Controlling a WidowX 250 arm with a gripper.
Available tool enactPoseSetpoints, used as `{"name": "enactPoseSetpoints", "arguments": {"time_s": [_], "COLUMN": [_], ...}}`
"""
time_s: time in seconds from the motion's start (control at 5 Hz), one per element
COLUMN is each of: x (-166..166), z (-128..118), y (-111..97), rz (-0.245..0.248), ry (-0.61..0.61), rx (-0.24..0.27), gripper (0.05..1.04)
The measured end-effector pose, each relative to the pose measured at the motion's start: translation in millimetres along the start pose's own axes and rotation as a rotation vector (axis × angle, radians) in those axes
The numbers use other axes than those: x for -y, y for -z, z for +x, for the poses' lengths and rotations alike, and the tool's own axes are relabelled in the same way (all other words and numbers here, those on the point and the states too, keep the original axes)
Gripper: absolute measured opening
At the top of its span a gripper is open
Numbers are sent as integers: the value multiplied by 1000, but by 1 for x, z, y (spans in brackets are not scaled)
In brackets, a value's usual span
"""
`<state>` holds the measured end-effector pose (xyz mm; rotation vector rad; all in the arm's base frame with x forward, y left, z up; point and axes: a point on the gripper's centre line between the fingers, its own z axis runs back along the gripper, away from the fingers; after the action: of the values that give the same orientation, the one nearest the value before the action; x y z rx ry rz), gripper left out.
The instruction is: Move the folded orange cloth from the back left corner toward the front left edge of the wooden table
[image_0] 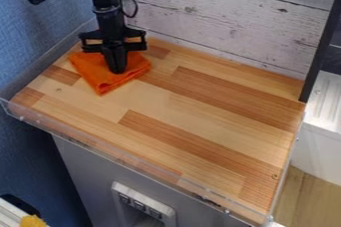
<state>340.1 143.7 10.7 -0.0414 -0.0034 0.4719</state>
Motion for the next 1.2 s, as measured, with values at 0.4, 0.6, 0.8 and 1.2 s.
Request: {"name": "enactPoseSetpoints", "arguments": {"time_s": [0.4, 0.6, 0.8, 1.2], "x": [-3, -6, -7, -6], "z": [-28, -43, -59, -70], "y": [-1, 0, -3, -3], "rz": [12, 24, 30, 39], "ry": [141, 223, 295, 406], "rx": [12, 17, 7, 5], "gripper": [59, 59, 59, 84]}}
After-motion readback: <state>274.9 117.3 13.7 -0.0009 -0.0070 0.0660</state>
